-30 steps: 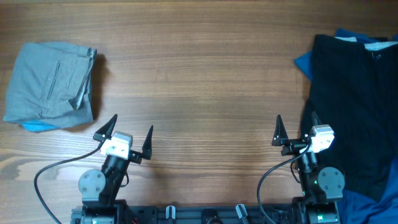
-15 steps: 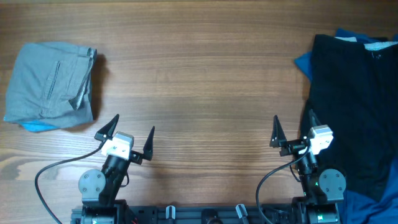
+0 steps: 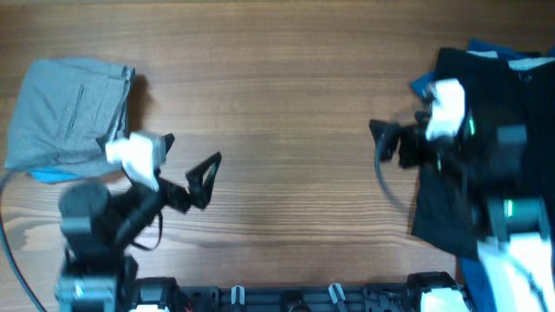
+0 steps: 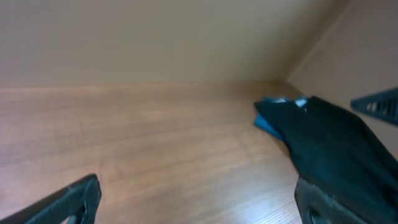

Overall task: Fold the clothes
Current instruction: 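Reach the right gripper to the black shorts on the right pile and grasp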

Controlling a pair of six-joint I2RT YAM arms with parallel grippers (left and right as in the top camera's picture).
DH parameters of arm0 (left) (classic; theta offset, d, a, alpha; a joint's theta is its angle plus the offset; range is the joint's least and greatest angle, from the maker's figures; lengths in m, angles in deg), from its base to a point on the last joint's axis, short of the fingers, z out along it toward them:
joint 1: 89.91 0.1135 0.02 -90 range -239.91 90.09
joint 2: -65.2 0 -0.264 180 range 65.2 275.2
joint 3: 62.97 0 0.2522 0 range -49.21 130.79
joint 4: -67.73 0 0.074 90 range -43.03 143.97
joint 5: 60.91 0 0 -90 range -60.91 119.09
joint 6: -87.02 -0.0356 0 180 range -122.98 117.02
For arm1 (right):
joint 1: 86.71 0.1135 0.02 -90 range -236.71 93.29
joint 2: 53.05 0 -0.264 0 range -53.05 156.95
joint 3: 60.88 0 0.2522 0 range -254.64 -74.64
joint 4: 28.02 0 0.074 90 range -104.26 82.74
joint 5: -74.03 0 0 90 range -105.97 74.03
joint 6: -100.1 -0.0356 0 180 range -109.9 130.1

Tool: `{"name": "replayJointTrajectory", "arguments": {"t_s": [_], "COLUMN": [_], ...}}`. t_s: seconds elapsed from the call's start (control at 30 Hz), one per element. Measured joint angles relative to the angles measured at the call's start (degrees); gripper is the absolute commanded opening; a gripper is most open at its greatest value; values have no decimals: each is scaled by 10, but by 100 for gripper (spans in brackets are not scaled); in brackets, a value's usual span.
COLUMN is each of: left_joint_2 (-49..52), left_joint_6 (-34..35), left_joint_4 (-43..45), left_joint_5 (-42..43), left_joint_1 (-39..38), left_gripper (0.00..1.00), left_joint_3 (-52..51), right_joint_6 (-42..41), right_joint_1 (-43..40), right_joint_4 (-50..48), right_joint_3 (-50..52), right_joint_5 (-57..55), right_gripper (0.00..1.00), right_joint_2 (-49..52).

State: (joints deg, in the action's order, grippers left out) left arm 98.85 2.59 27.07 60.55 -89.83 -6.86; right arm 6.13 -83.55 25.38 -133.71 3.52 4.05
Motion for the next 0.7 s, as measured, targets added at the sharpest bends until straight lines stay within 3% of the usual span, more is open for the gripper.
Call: {"name": "replayJointTrajectory", "arguments": {"t_s": [0.03,0.13,0.2,0.3,0.37,0.47,0.57,0.7], "left_joint_2": [58,215,285,344,363,382,382,383], "left_joint_6": [3,8,7,6,5,5,5,6], "left_joint_4": [-45,-174,-193,-198,-194,-190,-189,-180], "left_joint_5": [0,0,0,0,0,0,0,2], "left_joint_1": [0,0,0,0,0,0,0,0], "left_gripper": [100,100,100,100,100,100,100,100], "left_joint_3": [56,195,241,251,252,252,252,252], "right_joint_6": [13,26,26,19,-42,-148,-176,-163], "right_joint_1": [-3,-18,-23,-40,-65,-131,-166,-166], "right_joint_4": [93,237,243,117,49,-13,-63,-132], "right_joint_3": [-80,-259,-321,-349,-352,-355,-356,-356], "right_joint_5": [4,34,47,38,-34,-153,-186,-196], "right_gripper": [100,100,100,98,86,78,69,71], "right_joint_2": [92,281,356,424,444,489,564,679]}}
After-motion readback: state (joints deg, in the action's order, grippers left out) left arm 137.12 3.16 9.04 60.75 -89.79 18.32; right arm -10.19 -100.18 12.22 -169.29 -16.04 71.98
